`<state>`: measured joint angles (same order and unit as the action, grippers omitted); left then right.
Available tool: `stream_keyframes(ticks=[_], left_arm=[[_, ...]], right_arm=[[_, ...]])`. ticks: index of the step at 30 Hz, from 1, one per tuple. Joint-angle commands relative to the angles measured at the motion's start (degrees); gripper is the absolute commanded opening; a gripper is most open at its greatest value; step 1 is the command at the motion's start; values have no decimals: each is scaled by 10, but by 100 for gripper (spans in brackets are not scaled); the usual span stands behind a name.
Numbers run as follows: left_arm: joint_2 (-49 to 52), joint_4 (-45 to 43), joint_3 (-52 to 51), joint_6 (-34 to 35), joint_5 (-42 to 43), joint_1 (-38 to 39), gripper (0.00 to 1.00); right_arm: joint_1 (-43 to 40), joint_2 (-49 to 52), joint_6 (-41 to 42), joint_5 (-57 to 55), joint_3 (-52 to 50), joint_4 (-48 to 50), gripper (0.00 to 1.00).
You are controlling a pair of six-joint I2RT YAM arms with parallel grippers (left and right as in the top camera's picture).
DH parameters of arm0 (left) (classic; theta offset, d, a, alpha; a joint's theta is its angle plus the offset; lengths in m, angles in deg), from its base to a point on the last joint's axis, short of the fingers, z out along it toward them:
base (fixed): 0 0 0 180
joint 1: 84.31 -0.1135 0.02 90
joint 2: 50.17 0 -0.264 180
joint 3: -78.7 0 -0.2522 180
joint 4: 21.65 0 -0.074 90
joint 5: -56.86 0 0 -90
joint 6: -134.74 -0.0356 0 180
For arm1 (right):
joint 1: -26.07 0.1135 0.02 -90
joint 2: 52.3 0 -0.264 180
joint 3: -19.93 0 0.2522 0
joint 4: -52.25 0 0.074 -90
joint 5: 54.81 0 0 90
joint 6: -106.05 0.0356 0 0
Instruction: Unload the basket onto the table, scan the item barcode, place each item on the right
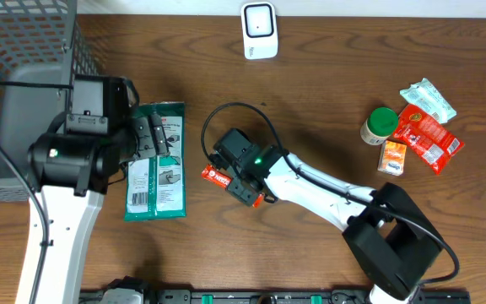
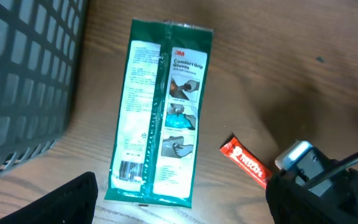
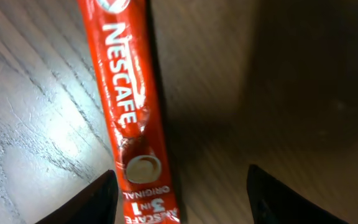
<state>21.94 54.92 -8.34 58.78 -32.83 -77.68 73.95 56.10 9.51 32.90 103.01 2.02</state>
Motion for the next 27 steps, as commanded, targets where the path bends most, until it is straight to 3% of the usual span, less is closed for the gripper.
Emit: stream_keyframes(ticks=[1, 8, 13, 15, 17, 21, 22, 27], left_arm=[[20, 2, -4, 14, 6, -1, 87], [53, 2, -4, 14, 9, -1, 87], [62, 1, -4, 13, 58, -1, 87], [62, 2, -4, 13, 67, -1, 87], [62, 2, -4, 13, 73, -1, 87], [62, 2, -4, 13, 87, -1, 87], [62, 1, -4, 13, 93, -1, 87], [60, 2, -4, 13, 119, -1, 87]], right_arm=[[5, 5, -9, 17, -13, 6, 60], [6, 6, -9, 18, -42, 37, 61], [6, 6, -9, 24, -76, 88, 60], [6, 6, -9, 26, -82, 93, 50], [6, 6, -9, 26, -82, 93, 27], [5, 5, -8, 28, -80, 87, 5], [4, 2, -8, 28, -77, 80, 1], [-13, -28, -8, 88, -73, 68, 1]])
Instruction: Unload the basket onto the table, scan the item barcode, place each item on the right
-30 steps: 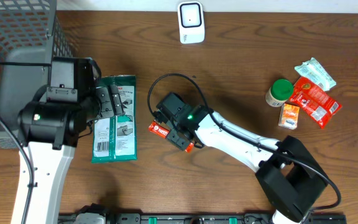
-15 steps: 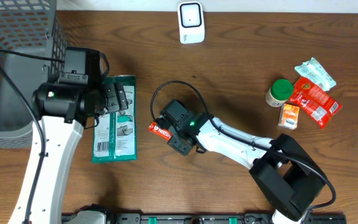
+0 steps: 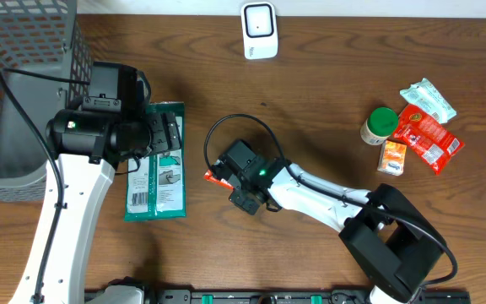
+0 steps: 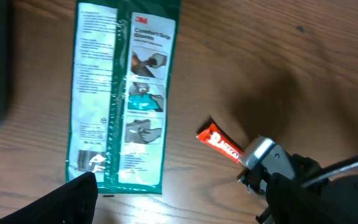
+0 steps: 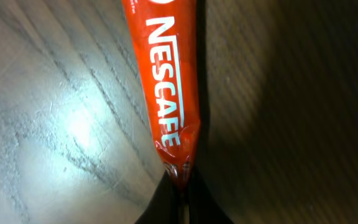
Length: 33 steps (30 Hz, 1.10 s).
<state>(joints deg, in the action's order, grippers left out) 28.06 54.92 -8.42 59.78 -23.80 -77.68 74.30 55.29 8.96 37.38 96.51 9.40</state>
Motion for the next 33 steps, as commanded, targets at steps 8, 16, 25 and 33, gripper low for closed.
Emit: stream_keyframes(ticks=[8, 16, 25, 33], left_arm=[[-5, 1, 14, 3, 115, -9, 87], [-20, -19, 19, -26, 358, -55, 95], [-20, -104, 19, -70, 485, -63, 94], [-15, -111, 17, -78, 485, -9, 94]], right_arm=[[-100, -99, -2, 274, -8, -17, 1], [-225, -139, -3, 610, -8, -17, 1], [-299, -139, -3, 842, -8, 13, 1], [-298, -139, 23, 871, -8, 60, 1]])
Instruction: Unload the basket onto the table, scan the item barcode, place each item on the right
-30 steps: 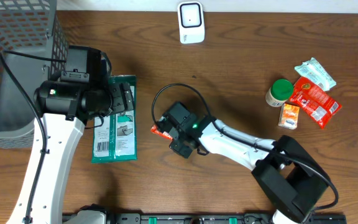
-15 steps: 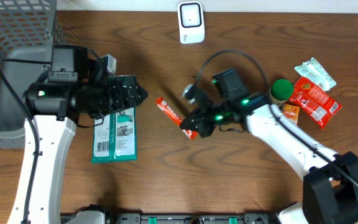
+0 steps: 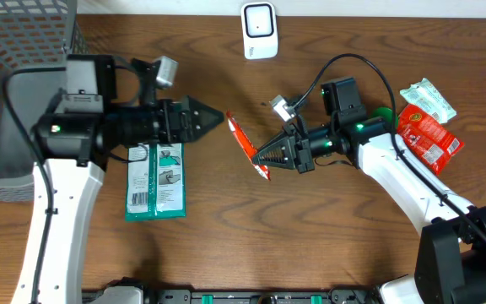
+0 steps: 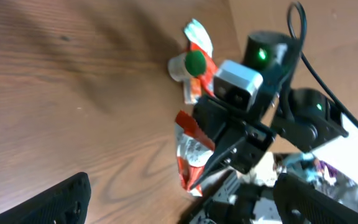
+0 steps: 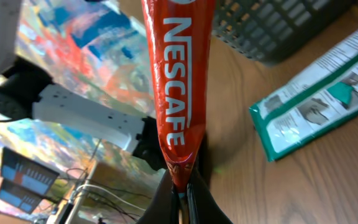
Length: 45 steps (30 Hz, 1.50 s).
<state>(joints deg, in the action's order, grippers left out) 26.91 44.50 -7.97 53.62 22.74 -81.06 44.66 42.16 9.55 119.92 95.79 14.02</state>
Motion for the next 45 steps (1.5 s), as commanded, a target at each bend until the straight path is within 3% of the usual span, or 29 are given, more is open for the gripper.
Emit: stream_keyframes(ticks=[1, 14, 23, 25, 27, 32, 35, 37, 42, 45], left_arm=[[-3, -10, 12, -16, 19, 30, 94], [-2, -24, 12, -15, -56, 91, 93], [7, -37, 12, -14, -56, 102, 82], [8, -37, 12, -14, -60, 102, 73], [8, -37, 12, -14, -61, 102, 56], [8, -37, 12, -14, -81, 102, 24], [8, -37, 12, -11, -121, 102, 11], [8, -37, 12, -4, -142, 102, 8], [8, -34, 12, 31, -195, 102, 7], [8, -23, 12, 73, -231, 102, 8]], right_arm=[[-1, -8, 23, 46, 0, 19, 1], [10, -8, 143, 46, 0, 160, 1], [38, -8, 234, 46, 0, 278, 1], [43, -8, 245, 45, 0, 294, 1], [48, -8, 250, 45, 0, 306, 1], [51, -8, 252, 36, 0, 311, 1], [50, -8, 254, 25, 0, 311, 2], [50, -8, 254, 17, 0, 311, 7], [47, -8, 253, -18, 0, 311, 51], [38, -8, 242, -37, -1, 301, 67]])
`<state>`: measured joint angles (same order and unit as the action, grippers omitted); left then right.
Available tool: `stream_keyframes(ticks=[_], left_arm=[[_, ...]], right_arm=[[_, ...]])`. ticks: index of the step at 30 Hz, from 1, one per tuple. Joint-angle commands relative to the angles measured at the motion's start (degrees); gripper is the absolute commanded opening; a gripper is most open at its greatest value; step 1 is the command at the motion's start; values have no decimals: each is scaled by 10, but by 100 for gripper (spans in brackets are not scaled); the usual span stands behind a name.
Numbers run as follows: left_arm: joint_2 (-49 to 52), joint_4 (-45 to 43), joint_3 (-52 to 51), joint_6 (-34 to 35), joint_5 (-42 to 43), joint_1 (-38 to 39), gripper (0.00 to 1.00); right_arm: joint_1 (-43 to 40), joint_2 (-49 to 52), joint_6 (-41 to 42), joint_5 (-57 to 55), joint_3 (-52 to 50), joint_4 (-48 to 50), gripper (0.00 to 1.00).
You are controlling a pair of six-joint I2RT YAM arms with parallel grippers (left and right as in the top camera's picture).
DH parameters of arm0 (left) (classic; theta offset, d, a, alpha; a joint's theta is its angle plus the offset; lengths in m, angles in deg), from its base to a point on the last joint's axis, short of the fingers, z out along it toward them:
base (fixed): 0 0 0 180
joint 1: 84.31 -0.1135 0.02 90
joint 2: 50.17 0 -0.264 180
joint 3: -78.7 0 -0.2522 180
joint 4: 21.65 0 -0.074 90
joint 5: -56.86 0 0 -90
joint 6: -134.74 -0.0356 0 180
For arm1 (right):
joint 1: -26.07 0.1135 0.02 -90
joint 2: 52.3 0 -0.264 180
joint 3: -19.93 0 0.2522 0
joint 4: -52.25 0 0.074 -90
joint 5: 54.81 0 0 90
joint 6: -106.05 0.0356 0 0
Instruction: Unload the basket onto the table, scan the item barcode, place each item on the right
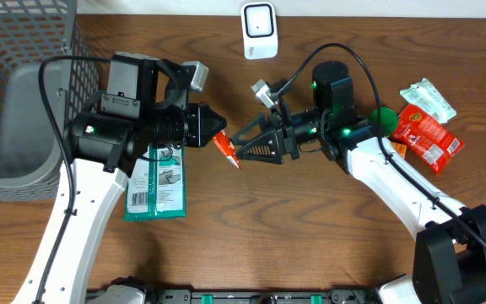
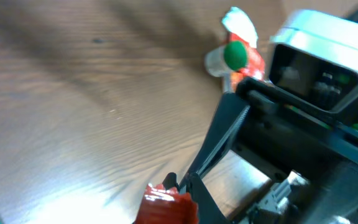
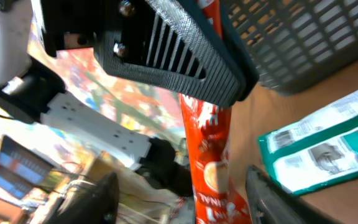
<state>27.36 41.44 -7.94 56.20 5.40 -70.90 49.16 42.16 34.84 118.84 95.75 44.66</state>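
Observation:
A red Nescafe sachet [image 1: 224, 149] hangs in the air over the middle of the table. My left gripper [image 1: 216, 140] is shut on it; its ribbed black finger [image 3: 173, 56] presses the sachet [image 3: 213, 155] from above. My right gripper [image 1: 236, 150] faces it from the right, open, its dark fingers [image 3: 98, 196] wide apart on either side of the sachet's lower end. In the left wrist view the sachet [image 2: 166, 208] sits at the bottom edge. The white scanner [image 1: 259, 30] stands at the table's far edge.
A grey wire basket [image 1: 15, 51] fills the far left corner. A green glove packet [image 1: 156, 181] lies flat under my left arm. A green-lidded bottle [image 1: 384, 118], a red packet [image 1: 424, 135] and other small packets lie at the right.
My left gripper, open and a little left of the sachet before, is now shut on it. My right gripper, then shut on the sachet, is now open around it.
The sachet first lay on the table with my right gripper open over it. Then that gripper was shut on it. Later it held the sachet in the air towards my open left gripper. Now the left holds it and the right has let go.

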Motion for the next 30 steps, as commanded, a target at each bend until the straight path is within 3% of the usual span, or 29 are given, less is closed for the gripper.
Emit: stream_keyframes(ticks=[1, 6, 10, 18, 23, 30], left_arm=[[4, 15, 11, 65, -72, 1, 7], [19, 69, 11, 103, -143, 14, 7], [62, 107, 11, 115, -189, 46, 7], [200, 86, 11, 144, -246, 120, 7], [276, 27, 11, 162, -260, 158, 7], [346, -38, 11, 185, -292, 193, 7]], right_arm=[[-12, -8, -17, -38, 0, -17, 68], [-35, -8, -84, -146, 0, -137, 70], [-43, -8, -151, -327, 0, -272, 73], [-44, -8, -156, -596, 0, -409, 73], [-44, -8, -156, -682, 0, -440, 72], [-43, -8, -156, -688, 0, -442, 72]])
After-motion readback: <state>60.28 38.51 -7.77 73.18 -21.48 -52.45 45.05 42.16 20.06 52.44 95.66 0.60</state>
